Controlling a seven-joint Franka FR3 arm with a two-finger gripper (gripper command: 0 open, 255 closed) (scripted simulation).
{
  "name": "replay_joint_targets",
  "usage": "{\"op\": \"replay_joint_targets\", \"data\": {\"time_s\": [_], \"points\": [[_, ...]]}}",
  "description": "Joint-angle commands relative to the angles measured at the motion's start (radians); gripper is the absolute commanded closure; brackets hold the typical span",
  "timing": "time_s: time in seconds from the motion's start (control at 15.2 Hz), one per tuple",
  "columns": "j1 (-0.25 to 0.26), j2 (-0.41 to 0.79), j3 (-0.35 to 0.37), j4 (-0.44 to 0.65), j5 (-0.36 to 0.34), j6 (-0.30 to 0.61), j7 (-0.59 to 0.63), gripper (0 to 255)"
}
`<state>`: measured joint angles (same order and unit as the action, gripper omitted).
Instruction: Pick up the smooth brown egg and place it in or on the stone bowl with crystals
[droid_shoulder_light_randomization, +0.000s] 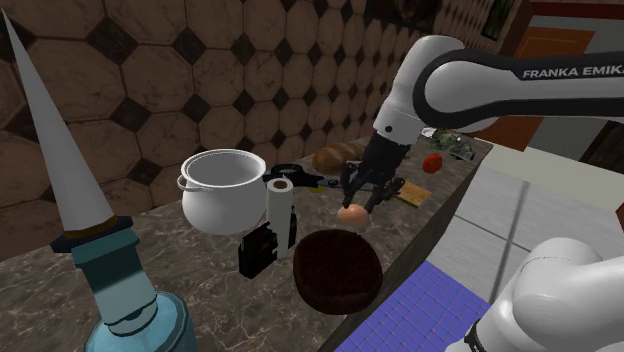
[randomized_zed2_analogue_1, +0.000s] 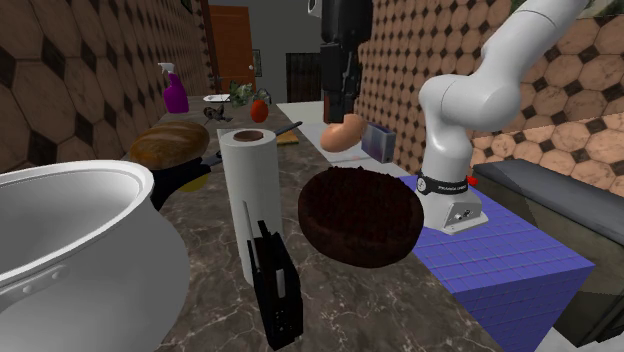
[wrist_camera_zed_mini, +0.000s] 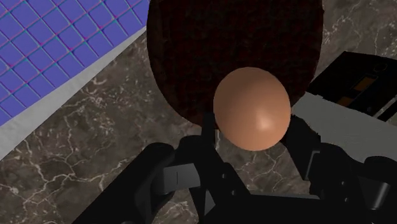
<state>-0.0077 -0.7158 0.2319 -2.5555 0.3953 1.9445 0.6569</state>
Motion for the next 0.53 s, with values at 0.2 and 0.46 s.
{"op": "replay_joint_targets", "data": {"time_s": [0.2, 0.46], "points": [[0.020, 0.020, 0.048, 0.009, 0.025, 0.027, 0.046, 255], [0.075, -0.165, 0.154, -0.202, 0.081, 0.232, 0.103, 0]]}}
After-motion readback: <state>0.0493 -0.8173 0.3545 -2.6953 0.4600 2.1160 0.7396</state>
